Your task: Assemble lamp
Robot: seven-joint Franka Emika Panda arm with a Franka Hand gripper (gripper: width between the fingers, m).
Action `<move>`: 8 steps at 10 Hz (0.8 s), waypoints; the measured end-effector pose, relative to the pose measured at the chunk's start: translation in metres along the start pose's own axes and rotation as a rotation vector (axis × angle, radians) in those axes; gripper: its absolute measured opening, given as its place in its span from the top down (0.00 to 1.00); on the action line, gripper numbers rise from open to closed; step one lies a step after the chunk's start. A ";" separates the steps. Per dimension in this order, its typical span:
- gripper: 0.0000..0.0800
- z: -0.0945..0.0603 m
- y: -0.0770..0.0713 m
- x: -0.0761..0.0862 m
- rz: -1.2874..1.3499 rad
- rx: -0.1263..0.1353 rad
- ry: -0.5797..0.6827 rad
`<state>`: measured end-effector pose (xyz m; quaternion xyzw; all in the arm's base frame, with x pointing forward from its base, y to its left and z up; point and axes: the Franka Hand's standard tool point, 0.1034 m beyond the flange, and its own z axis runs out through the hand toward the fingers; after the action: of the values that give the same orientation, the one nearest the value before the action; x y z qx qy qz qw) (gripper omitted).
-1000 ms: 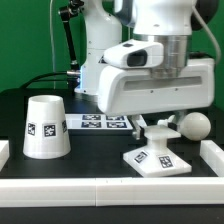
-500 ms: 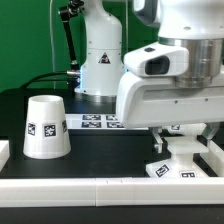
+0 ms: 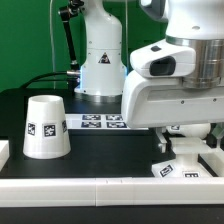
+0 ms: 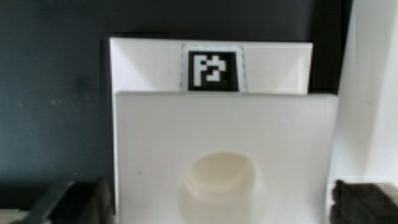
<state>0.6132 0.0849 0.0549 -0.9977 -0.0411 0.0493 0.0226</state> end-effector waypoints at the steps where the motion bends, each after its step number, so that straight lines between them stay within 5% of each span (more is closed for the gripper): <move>1: 0.15 0.000 0.000 0.000 0.000 0.000 0.000; 5: 0.13 0.000 0.000 0.000 -0.001 0.000 0.001; 8: 0.13 -0.012 -0.012 -0.028 -0.046 -0.007 0.001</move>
Offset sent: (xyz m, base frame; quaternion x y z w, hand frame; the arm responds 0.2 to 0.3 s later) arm 0.0000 0.0000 0.0000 0.0000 0.0000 0.0000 1.0000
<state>0.5857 0.0943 0.0698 -0.9966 -0.0642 0.0482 0.0201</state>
